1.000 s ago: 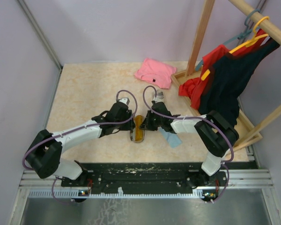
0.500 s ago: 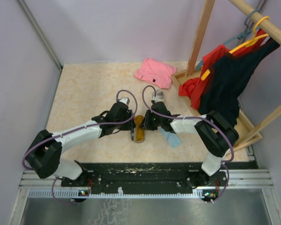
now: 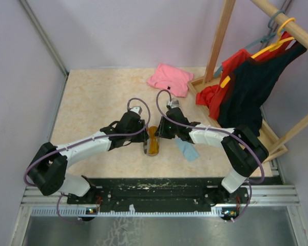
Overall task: Organize the sunglasses
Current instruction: Place the sunglasses in the sunglasses case, then adjust the sunglasses in the sunglasses case.
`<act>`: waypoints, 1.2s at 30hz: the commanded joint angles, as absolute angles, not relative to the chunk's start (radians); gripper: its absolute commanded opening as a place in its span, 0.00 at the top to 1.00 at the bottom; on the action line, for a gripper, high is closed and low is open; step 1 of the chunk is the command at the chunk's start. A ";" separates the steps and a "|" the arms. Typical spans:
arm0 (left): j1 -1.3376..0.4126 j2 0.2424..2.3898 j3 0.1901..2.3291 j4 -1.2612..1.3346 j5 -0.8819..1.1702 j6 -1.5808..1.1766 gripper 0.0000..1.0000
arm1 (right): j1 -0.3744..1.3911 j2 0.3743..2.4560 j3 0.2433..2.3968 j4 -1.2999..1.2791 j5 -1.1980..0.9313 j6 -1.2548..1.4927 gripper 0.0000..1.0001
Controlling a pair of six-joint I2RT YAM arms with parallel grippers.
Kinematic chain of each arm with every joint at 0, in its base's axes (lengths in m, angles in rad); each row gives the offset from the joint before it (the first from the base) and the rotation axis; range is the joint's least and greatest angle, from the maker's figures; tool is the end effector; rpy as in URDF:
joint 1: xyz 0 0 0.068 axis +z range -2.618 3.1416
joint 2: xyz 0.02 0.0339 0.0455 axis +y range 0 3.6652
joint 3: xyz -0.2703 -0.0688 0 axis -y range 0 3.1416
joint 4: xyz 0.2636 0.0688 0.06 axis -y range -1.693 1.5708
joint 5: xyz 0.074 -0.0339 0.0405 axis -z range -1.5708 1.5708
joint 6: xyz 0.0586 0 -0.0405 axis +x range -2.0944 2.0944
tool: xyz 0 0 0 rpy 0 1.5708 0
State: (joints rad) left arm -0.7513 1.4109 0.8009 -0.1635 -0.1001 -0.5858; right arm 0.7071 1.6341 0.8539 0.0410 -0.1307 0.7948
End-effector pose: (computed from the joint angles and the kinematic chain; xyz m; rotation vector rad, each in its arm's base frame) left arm 0.2394 -0.2156 0.1861 0.1482 2.4001 -0.5332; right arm 0.2720 0.2425 0.1515 0.0371 2.4812 0.8660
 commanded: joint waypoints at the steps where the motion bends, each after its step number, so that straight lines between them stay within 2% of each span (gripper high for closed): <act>1: -0.756 1.394 0.799 -0.149 -0.101 -0.576 0.58 | 0.713 1.565 0.901 0.001 -0.064 0.743 0.73; 8: -0.756 1.400 0.800 -0.147 -0.096 -0.575 0.58 | 0.713 1.544 0.889 -0.046 0.001 0.706 0.73; 36: -0.756 1.414 0.807 -0.146 -0.093 -0.574 0.58 | 0.721 1.686 0.907 0.004 -0.112 0.690 0.76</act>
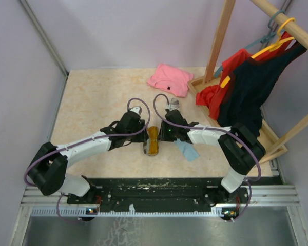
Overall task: Organize the sunglasses
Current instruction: Adjust the sunglasses in the sunglasses case.
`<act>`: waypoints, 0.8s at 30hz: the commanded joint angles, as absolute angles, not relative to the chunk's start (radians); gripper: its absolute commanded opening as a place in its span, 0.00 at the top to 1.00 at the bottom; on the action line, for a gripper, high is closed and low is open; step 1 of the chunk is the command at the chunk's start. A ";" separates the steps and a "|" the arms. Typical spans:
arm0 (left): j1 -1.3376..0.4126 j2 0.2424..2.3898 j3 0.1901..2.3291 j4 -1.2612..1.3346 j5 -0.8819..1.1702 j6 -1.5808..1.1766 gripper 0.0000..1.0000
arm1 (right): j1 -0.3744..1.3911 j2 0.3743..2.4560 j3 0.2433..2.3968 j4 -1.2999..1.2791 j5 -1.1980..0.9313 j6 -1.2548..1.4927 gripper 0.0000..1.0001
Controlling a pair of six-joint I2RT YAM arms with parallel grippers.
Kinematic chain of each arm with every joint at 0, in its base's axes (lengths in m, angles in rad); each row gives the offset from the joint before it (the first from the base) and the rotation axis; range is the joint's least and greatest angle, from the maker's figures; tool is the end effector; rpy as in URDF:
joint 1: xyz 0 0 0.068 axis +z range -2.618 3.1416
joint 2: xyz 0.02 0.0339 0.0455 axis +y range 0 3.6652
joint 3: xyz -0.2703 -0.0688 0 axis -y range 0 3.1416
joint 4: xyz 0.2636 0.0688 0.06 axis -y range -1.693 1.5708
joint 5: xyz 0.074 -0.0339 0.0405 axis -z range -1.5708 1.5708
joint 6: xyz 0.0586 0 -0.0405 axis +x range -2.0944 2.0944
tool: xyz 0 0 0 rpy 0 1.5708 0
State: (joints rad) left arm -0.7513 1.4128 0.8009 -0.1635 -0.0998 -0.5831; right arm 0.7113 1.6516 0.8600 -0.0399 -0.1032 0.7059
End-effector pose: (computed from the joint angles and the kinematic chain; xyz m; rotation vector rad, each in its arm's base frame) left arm 0.2394 -0.2157 0.1855 0.1518 2.4014 -0.5310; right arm 0.2679 0.2389 0.1398 -0.0578 2.5449 0.7415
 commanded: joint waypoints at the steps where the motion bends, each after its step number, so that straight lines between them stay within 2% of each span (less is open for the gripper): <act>1: -0.756 1.413 0.806 -0.146 -0.093 -0.575 0.58 | 0.722 1.690 0.910 0.004 -0.113 0.691 0.76; 12: -0.756 1.414 0.808 -0.144 -0.086 -0.574 0.58 | 0.737 1.731 0.941 -0.015 -0.089 0.678 0.78; 24: -0.756 1.415 0.809 -0.141 -0.077 -0.574 0.59 | 0.777 1.761 1.022 -0.140 0.027 0.620 0.78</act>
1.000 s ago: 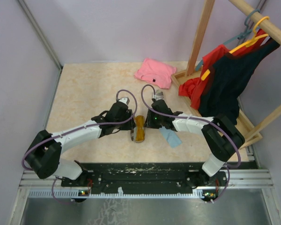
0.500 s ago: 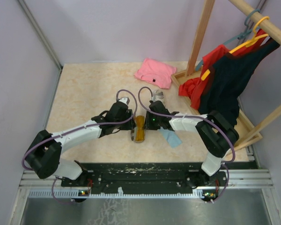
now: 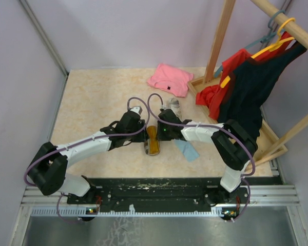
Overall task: Organize the sunglasses
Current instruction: Adjust the sunglasses in the sunglasses case.
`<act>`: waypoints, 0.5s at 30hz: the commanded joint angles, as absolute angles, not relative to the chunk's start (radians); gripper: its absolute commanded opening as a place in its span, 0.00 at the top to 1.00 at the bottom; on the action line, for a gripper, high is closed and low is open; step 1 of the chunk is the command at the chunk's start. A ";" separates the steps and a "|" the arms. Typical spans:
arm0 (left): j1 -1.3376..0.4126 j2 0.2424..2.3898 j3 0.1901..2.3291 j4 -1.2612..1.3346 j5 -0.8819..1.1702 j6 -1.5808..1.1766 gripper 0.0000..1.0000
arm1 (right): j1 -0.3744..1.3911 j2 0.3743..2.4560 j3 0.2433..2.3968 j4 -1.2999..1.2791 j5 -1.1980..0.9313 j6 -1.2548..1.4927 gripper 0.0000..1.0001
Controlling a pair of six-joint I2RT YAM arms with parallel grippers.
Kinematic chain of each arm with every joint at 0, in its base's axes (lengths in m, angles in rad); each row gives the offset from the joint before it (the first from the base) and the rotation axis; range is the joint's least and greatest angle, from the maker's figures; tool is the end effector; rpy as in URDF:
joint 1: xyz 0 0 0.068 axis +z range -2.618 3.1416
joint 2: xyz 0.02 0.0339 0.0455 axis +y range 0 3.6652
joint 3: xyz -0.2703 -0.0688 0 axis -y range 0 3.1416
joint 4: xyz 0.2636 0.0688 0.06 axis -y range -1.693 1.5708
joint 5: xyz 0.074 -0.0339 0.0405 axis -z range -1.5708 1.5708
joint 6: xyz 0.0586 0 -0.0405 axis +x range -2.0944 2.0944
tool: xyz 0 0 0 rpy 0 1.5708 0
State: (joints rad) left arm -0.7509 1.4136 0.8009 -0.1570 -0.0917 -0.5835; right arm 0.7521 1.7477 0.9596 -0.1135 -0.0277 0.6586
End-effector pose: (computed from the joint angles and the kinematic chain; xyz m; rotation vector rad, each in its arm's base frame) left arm 0.2397 -0.2164 0.1859 0.1544 2.3990 -0.5431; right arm 0.2751 0.2596 0.1310 -0.1331 2.5794 0.6094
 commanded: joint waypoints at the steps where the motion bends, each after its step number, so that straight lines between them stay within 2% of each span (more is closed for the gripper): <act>1: -0.756 1.414 0.809 -0.141 -0.079 -0.574 0.59 | 0.780 1.761 1.026 -0.147 0.033 0.616 0.78; 15: -0.756 1.408 0.811 -0.150 -0.095 -0.569 0.59 | 0.779 1.617 0.980 -0.104 0.052 0.622 0.78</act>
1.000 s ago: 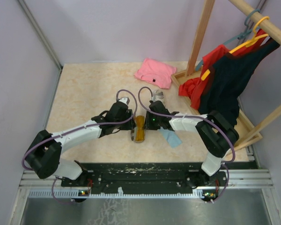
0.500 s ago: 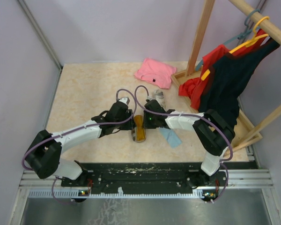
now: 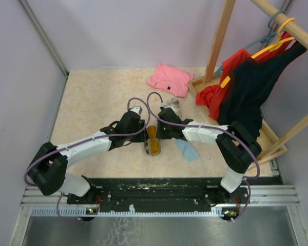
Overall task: Organize the sunglasses
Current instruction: Adjust the sunglasses in the sunglasses case.
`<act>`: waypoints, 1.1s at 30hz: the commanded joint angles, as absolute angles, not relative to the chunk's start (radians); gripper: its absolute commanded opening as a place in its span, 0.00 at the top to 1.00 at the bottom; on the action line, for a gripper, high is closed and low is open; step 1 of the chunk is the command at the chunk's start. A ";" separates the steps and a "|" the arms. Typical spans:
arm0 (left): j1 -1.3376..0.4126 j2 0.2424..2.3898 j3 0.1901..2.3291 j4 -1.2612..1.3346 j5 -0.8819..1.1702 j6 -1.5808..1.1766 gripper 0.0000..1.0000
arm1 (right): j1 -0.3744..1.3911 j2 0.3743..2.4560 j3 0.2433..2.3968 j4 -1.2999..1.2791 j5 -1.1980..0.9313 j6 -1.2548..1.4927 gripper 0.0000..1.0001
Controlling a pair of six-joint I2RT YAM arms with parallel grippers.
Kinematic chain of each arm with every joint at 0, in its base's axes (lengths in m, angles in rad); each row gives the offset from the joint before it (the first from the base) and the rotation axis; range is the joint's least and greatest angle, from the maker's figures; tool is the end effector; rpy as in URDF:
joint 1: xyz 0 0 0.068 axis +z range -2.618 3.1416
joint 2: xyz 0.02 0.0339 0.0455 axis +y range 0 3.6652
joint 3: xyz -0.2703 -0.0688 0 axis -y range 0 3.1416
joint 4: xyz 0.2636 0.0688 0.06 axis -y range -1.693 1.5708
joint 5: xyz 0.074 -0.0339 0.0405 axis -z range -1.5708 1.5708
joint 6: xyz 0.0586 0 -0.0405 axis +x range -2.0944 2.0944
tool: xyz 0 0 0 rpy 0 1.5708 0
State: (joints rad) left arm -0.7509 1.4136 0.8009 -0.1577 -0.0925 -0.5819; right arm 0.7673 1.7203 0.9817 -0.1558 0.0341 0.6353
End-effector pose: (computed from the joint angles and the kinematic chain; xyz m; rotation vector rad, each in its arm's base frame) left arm 0.2397 -0.2163 0.1858 0.1560 2.3990 -0.5411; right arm 0.2739 0.2613 0.1443 -0.1529 2.5454 0.5454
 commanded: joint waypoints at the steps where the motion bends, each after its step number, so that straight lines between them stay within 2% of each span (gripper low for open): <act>1: -0.756 1.408 0.811 -0.150 -0.094 -0.570 0.58 | 0.779 1.607 0.971 -0.097 0.055 0.625 0.78; 7: -0.756 1.414 0.816 -0.149 -0.089 -0.568 0.59 | 0.758 1.562 0.915 -0.051 0.040 0.633 0.75; 17: -0.756 1.414 0.817 -0.150 -0.091 -0.569 0.59 | 0.743 1.625 0.905 0.007 -0.079 0.618 0.67; 33: -0.756 1.418 0.815 -0.150 -0.093 -0.569 0.59 | 0.743 1.704 0.920 -0.002 -0.084 0.609 0.70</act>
